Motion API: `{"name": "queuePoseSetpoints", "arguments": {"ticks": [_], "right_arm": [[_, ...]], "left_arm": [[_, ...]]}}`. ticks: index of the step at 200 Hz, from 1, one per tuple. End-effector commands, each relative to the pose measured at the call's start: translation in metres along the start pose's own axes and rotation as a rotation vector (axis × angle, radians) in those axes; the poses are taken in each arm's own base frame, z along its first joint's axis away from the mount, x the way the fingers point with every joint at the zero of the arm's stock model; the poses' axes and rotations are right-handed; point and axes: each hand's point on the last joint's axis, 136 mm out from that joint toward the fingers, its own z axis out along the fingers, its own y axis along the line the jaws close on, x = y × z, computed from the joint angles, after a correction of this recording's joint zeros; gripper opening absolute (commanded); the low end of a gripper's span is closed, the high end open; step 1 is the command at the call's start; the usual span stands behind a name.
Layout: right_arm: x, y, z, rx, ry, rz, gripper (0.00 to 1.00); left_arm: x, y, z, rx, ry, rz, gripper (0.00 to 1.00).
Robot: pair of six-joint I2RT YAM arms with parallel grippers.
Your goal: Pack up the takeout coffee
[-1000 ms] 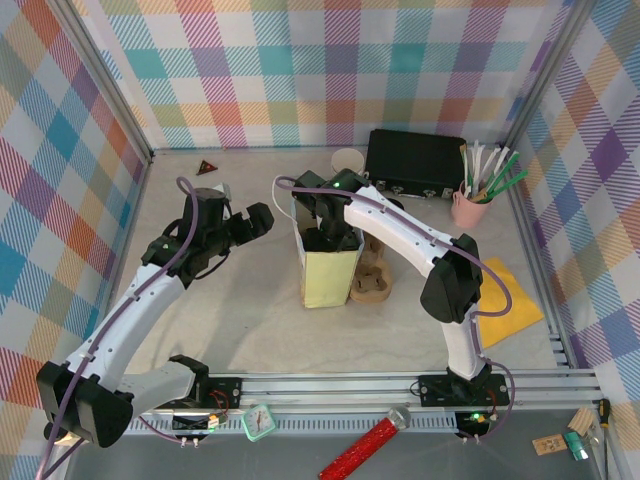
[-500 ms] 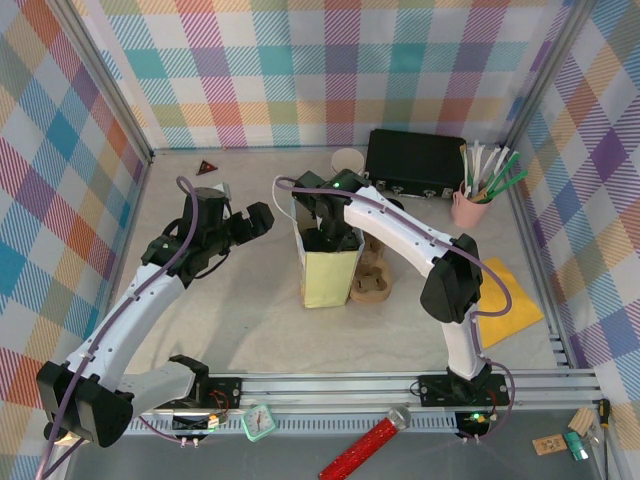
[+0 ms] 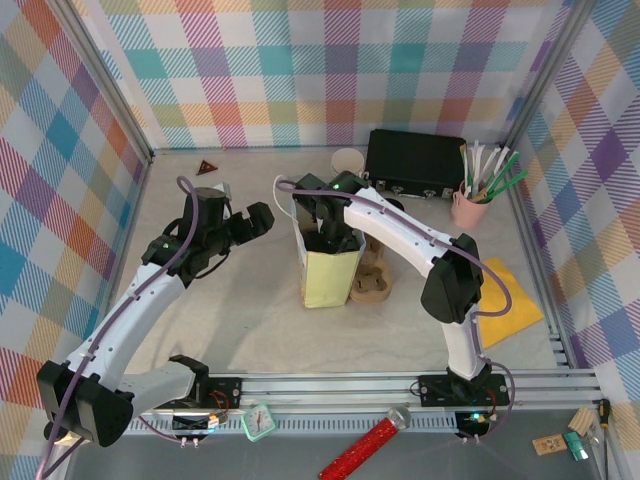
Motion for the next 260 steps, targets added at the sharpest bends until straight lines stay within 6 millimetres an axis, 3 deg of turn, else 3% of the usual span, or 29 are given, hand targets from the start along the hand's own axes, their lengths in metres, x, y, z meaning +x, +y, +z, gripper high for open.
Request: {"name": "queuePoseSetpoints", "arguments": {"ticks": [1, 260], "right_arm": [[-0.013, -0.013, 0.044, 0.074, 0.033, 0.01, 0.67], [-0.01, -0.015, 0.058, 0.076, 0.057, 0.018, 0.67]], "left_arm": [[-0.014, -0.01, -0.007, 0.032, -0.034, -0.005, 1.0], [-0.014, -0.009, -0.004, 0.027, -0.028, -0.004, 1.0]]}}
